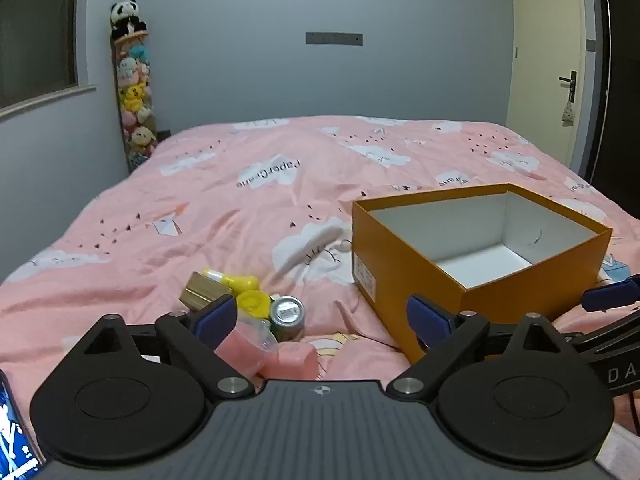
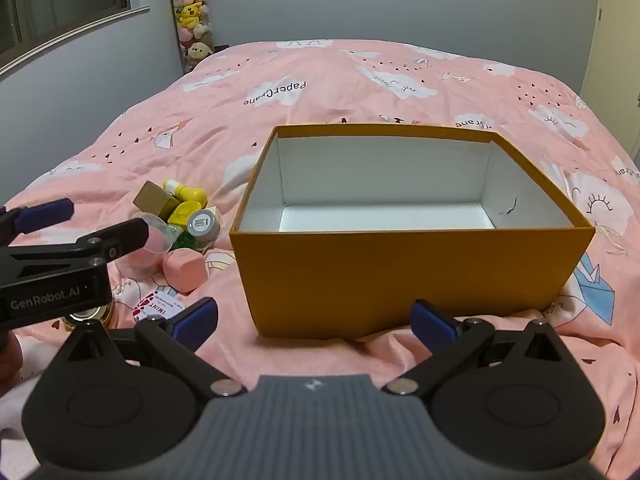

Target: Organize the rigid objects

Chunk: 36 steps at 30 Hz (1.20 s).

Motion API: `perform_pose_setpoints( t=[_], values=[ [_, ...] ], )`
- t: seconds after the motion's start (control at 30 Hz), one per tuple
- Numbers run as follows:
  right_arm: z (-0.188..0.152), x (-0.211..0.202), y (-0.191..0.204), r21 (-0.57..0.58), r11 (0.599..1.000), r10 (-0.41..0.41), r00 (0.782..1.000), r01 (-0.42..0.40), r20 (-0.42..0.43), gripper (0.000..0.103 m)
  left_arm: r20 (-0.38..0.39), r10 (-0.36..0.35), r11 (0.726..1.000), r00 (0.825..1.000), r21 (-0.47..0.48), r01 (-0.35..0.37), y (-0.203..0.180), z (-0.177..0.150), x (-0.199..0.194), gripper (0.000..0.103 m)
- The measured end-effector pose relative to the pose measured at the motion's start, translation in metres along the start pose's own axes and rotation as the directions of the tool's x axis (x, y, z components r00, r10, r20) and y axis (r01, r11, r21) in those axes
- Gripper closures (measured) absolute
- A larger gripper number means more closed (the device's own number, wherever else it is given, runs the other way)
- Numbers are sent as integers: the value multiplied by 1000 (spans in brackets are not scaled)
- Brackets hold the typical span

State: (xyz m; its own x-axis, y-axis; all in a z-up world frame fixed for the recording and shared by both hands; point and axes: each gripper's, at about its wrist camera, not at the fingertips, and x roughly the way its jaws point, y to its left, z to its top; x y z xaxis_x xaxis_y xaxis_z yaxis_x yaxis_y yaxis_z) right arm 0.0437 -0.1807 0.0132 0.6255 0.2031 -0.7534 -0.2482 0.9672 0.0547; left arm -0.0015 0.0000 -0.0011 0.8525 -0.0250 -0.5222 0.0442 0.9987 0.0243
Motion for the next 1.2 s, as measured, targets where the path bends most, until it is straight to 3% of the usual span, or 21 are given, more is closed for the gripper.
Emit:
perform_pose_setpoints(
  t=[1.2],
  values=[
    [-1,4,2,-1,1000,12,1000,-12,-15,3,-35,11,1000,999,-9,-12,4,-3,7,0]
  ],
)
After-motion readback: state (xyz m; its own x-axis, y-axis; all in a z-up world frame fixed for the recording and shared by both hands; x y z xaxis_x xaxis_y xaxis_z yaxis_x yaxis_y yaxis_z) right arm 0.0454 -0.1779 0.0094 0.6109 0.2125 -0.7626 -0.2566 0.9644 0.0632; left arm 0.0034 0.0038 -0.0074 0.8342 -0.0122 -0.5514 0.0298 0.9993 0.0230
